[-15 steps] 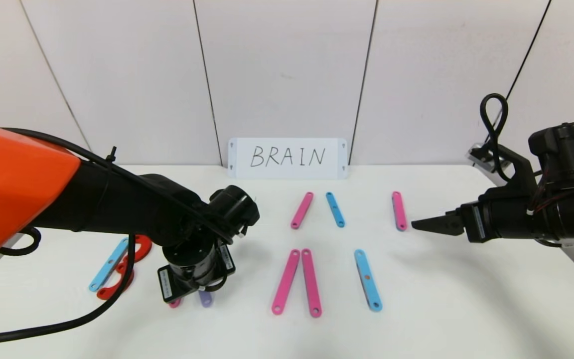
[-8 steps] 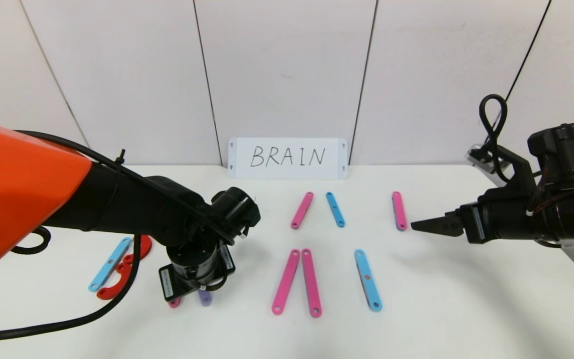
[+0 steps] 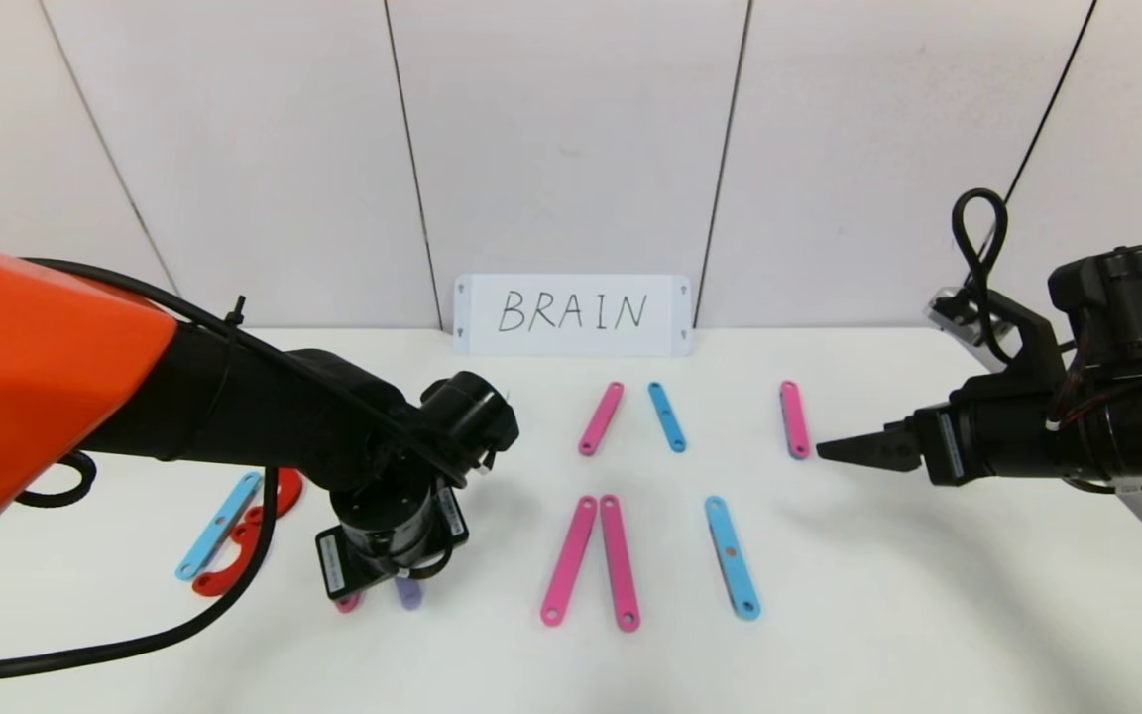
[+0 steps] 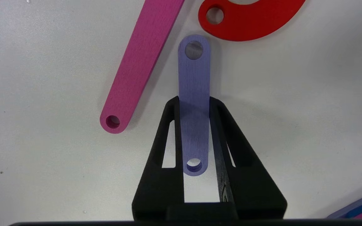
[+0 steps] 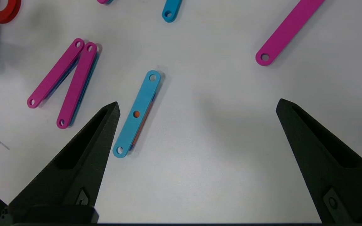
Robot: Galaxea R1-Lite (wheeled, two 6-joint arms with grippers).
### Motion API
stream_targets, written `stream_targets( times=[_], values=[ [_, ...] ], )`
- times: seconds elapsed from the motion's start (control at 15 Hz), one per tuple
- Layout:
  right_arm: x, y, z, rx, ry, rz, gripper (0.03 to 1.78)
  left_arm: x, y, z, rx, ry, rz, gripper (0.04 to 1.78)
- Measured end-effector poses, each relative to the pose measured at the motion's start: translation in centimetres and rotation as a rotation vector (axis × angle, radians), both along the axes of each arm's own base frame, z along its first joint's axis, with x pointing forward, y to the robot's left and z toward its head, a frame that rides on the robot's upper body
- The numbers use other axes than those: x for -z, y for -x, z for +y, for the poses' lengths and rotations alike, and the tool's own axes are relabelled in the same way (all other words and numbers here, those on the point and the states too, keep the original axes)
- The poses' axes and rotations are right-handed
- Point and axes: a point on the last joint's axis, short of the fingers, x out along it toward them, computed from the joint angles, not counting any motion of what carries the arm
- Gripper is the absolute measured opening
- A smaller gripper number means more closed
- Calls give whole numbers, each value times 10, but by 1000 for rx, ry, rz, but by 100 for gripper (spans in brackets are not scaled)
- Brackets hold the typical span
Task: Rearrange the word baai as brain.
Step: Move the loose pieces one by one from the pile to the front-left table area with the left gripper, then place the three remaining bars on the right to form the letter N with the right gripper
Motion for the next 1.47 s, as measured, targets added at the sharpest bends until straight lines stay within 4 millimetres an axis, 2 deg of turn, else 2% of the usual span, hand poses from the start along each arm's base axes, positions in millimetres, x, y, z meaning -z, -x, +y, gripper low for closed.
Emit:
stream_targets(
  times=[0.2,0.47,0.67,0.87,1.47],
  values=[
    [0,0,0,0,0,-1,174,0,0,0,0,1,-1,62],
    [-1,0,0,0,0,-2,174,-1,0,0,0,3,-4,129],
    [0,1,0,-1,0,-1,174,-3,0,-1,2,9,-8,163],
    [0,1,1,-2,1,0,174,-6,0,0,4,16,-15,174],
    [-1,1,1,-3,1,-2,174,-16,-2,4,23,24,-44,174]
  ],
)
